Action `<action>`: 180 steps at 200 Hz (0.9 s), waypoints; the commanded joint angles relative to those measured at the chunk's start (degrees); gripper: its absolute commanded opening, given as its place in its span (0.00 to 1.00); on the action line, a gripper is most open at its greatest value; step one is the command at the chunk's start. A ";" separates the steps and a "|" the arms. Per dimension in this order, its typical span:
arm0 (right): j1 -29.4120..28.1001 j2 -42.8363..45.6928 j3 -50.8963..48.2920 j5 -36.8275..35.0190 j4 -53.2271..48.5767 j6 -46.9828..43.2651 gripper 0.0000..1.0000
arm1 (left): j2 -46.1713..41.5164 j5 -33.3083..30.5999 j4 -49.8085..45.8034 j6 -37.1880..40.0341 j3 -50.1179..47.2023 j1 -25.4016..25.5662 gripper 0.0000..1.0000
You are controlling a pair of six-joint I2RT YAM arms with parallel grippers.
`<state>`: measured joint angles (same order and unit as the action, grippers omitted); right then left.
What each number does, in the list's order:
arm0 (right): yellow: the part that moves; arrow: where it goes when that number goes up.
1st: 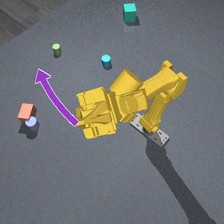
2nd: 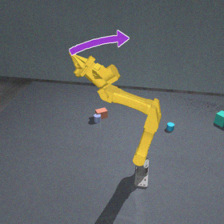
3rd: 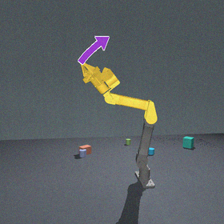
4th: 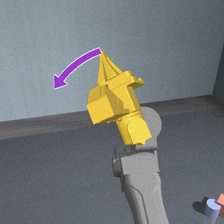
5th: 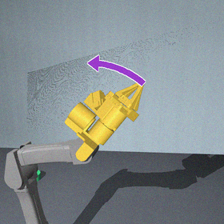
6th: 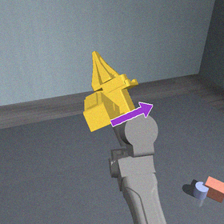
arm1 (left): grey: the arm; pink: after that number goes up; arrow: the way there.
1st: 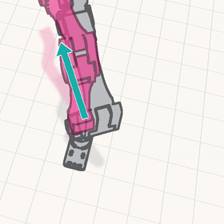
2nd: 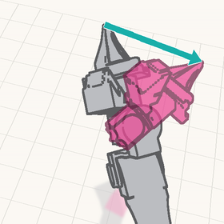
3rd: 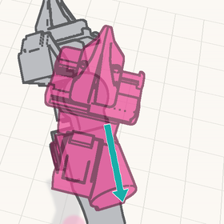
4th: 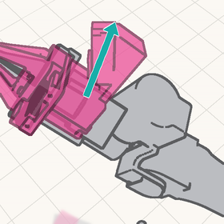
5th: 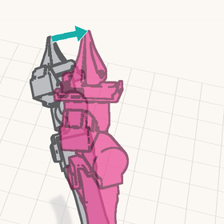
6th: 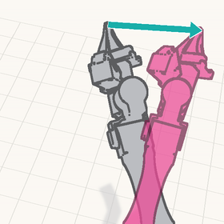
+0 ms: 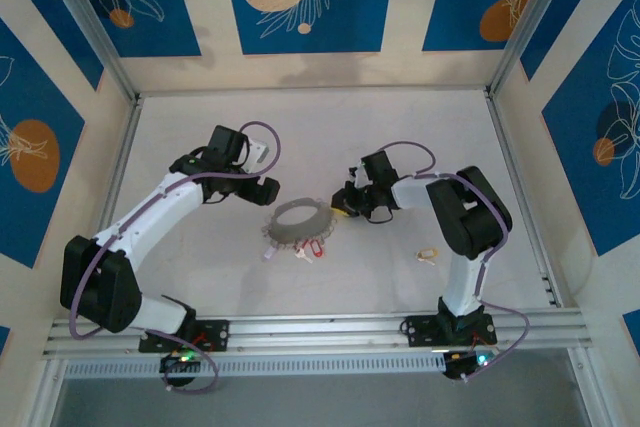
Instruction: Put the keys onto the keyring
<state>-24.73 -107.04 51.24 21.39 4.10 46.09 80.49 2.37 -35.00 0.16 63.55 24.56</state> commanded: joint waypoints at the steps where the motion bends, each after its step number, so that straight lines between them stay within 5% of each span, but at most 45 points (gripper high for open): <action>1: 0.01 1.91 -1.22 0.18 0.69 1.49 0.12 | -0.60 0.84 -0.13 0.36 1.30 0.41 1.00; 63: 0.35 1.29 -2.37 1.93 4.70 4.70 0.04 | -0.64 0.98 -0.28 0.09 1.48 0.51 1.00; 91: 0.22 4.08 -3.55 1.80 5.69 6.52 0.00 | -3.40 10.34 6.70 1.28 -2.22 0.99 0.99; 137: -0.77 9.16 -1.03 -0.44 1.82 2.09 0.00 | -10.33 25.36 35.23 19.65 -15.78 5.92 0.96; 180: -1.72 13.95 -2.46 -2.23 6.05 -8.66 0.00 | -7.60 25.90 33.80 26.64 -9.30 6.64 0.97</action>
<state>-25.93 -96.86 48.62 20.21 8.38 45.69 71.66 24.27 -5.32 18.90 49.23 31.27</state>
